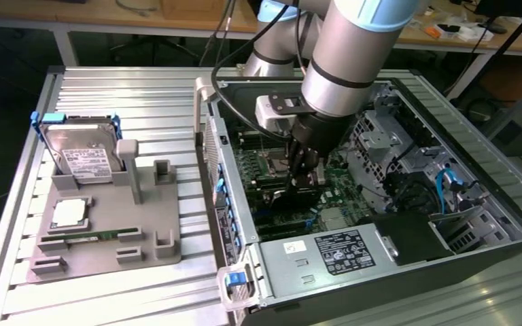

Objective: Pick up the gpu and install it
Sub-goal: 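Insert the gpu into the slot, then press down on the gpu until it lock into place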

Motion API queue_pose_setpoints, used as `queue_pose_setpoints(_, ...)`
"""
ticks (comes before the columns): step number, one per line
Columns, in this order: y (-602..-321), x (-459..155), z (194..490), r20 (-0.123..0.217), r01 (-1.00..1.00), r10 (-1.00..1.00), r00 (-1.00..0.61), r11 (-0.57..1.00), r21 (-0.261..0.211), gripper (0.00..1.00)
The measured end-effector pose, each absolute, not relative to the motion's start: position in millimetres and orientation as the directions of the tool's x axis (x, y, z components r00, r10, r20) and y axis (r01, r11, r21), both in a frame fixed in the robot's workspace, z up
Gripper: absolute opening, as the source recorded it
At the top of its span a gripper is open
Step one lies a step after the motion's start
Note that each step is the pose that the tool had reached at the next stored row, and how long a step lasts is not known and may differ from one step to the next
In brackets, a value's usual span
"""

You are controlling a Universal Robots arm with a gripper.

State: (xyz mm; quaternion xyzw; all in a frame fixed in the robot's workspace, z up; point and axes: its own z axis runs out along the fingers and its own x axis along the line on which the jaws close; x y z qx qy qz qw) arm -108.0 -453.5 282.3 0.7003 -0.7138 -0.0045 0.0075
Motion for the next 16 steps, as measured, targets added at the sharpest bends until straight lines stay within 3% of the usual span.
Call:
queue_pose_setpoints(2,-453.5,-108.0,282.3,0.004,-1.0,-1.0,-0.02,0.02,0.017,0.11)
queue_pose_setpoints(16,-453.5,-108.1,278.0,0.004,-1.0,-1.0,-0.026,0.026,0.015,0.11)
